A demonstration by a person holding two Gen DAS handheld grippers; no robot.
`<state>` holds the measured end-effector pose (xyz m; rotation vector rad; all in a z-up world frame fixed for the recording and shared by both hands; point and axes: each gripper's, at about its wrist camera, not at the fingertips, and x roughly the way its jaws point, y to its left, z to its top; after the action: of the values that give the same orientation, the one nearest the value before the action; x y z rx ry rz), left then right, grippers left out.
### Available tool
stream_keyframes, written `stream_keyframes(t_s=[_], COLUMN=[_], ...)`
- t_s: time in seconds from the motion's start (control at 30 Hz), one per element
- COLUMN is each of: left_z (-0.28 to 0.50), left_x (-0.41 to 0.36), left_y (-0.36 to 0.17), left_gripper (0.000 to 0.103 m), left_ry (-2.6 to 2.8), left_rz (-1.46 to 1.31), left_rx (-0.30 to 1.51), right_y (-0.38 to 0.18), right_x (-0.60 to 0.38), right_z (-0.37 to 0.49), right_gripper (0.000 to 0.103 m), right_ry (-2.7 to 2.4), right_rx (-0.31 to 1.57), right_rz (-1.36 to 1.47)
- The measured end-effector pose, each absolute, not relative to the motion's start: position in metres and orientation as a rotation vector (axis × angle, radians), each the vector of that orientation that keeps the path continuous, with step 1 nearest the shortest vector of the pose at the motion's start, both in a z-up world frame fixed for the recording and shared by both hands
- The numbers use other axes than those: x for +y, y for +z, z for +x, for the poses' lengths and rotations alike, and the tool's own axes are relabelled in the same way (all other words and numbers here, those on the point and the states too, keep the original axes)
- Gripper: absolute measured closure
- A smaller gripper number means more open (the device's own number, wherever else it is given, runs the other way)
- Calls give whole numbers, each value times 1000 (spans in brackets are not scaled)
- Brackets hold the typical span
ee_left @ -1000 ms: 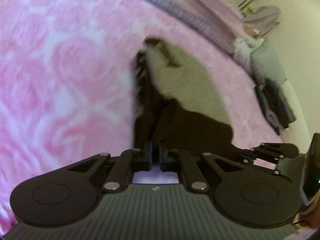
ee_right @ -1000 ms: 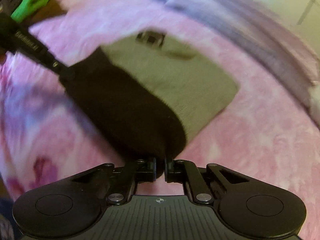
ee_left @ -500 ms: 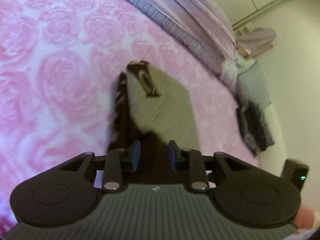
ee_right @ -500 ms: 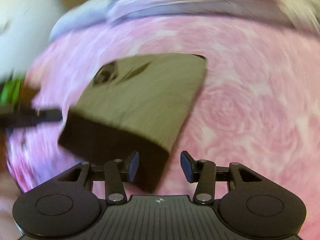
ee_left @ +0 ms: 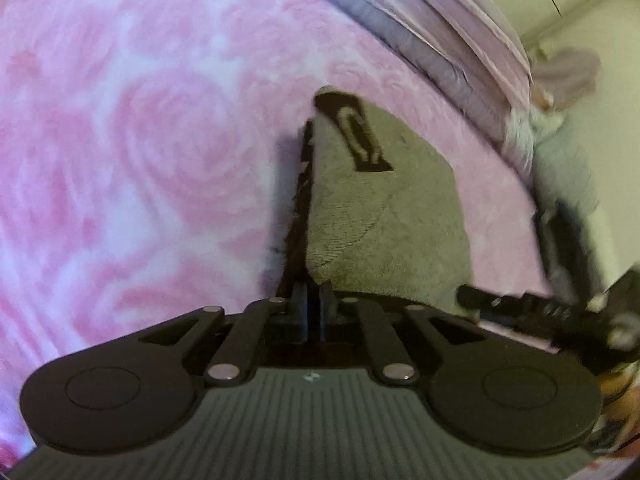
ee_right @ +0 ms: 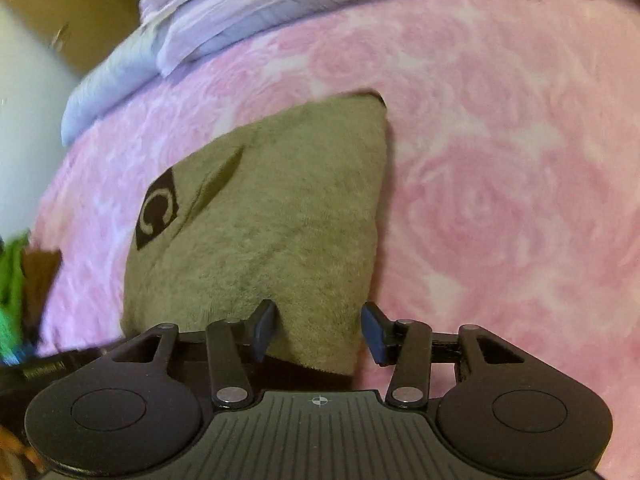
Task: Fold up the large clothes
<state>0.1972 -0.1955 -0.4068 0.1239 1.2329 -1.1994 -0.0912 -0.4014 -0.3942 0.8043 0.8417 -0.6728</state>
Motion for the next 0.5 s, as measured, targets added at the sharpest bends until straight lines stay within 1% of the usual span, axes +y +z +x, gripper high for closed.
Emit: stream_keyframes(t_s=[0.1,0.17,0.27,0.4,0.47,0.5], left_z=[181,175,170,157,148,147], left_x=[-208,-211,-216,-236,-248,-247], left_y=[-376,-354,-338,-359,-384,-395], left_gripper=[96,97,98,98,101,100], left_ry=[-1216,-1226,-1238,-1281,-1262,-1270], left_rz=[217,221,207,313,438,459], left_rx=[1126,1051,980,975,975,965], right_y=[-374,-358,-352,-373,-398,-404], right_x=[-386,-377,-367,-356,-347,-341], right_z=[-90,-89,-79,-53,-41,-38], right_gripper=[60,63,66,73,73,73], right_ry=[-719,-710,-668,-633,-630,-624], right_rx=[831,793,776,840,914,924], right_rz=[644,583,537,463,398,337])
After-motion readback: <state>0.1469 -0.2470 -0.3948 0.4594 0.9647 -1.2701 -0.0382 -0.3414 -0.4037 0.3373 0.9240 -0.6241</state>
